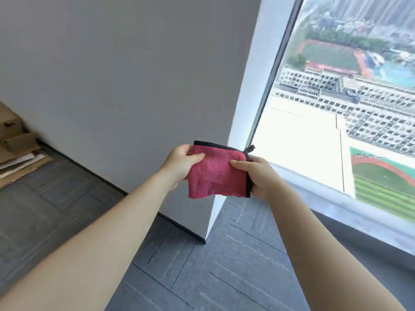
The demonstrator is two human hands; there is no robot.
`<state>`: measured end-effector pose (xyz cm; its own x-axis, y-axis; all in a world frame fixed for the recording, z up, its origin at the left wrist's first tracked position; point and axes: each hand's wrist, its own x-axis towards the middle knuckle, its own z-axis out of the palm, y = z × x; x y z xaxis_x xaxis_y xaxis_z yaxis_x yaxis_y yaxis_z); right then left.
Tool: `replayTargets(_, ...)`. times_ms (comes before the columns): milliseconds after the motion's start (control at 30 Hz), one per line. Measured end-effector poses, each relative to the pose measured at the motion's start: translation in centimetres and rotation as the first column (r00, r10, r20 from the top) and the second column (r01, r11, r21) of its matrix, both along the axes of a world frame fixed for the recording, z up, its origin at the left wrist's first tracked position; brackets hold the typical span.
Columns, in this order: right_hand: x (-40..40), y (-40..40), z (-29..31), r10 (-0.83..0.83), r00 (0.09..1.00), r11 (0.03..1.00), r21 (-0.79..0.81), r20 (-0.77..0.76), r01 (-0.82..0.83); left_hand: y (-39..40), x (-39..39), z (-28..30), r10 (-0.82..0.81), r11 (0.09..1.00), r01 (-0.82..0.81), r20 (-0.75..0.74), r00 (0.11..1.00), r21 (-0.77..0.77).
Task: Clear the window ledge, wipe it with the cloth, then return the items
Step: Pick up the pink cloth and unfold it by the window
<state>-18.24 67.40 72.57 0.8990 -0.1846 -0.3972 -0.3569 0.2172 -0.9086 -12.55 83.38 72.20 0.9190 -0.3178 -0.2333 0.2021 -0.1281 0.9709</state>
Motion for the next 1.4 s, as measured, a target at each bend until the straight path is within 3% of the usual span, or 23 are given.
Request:
replayTargets(367, -5.2, -23.7, -4.4, -0.191, 0.979, 0.982, -0.017, -0.067, 0.190, -24.4, -3.3, -4.0, -0.159, 0.986, 0.162, -0.076, 0.984, 0.033)
replayTargets(733, 4.8, -33.8, -13.1, -0.227, 0.964, 0.971, 0.037, -0.135, 0.234, -34.9, 6.6, -12.8, -0.084, 0.995, 0.093, -0.216, 0.973, 0.034)
replayTargets(1100, 20.1, -41.4, -28.5, -0.322, 0.921, 0.946, -0.049, -0.219, 0.320, -43.8, 22.0, -28.3, 0.027, 0.992, 0.011, -0.300, 0.953, 0.125)
replayTargets(1267, 24.3, -44.6, -39.3, -0.418, 0.888, 0.908, -0.120, -0.190, 0.402, -47.5, 26.4, -38.7, 0.026, 0.991, 0.013, -0.285, 0.958, 0.135)
replayTargets(1400, 27.4, -47.0, -48.8, -0.408, 0.901, 0.905, -0.199, -0.148, 0.377, -50.0, 29.7, -48.7, 0.043, 0.992, -0.011, -0.258, 0.965, 0.126)
